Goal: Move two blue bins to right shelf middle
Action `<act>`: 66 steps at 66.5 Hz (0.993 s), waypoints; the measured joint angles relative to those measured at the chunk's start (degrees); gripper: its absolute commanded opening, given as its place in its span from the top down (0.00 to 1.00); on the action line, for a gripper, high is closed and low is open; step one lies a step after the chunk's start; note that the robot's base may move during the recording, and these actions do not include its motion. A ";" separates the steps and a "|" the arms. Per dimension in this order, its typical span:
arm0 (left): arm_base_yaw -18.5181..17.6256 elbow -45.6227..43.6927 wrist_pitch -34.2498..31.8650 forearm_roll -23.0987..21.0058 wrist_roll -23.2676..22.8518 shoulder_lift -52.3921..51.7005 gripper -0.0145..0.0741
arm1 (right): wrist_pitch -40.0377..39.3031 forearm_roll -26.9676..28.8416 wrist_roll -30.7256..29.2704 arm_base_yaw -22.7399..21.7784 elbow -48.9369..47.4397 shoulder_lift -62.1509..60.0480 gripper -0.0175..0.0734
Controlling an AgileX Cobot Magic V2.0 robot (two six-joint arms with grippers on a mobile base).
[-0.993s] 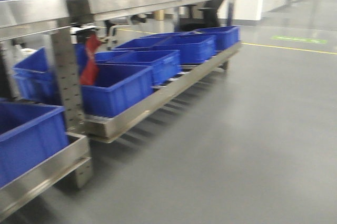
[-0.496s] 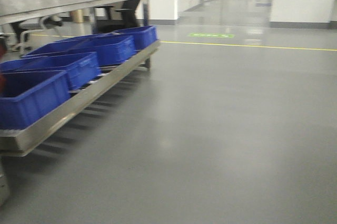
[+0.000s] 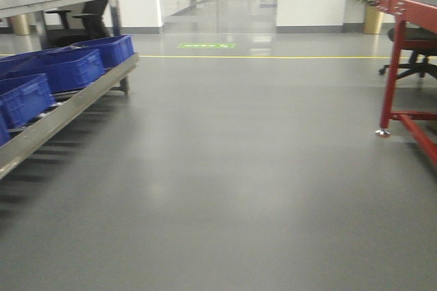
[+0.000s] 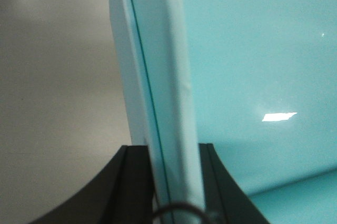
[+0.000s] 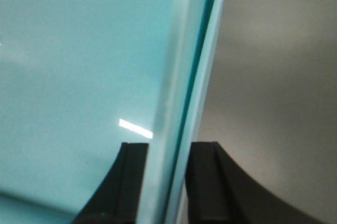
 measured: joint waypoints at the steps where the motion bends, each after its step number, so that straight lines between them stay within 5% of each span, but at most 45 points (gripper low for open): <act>1: 0.00 0.00 0.00 0.00 0.00 0.00 0.96 | 0.11 0.00 0.00 0.00 0.00 0.00 0.98; 66: 0.00 0.00 0.00 0.00 0.00 0.00 0.96 | 0.21 0.00 0.00 0.00 0.00 0.00 0.98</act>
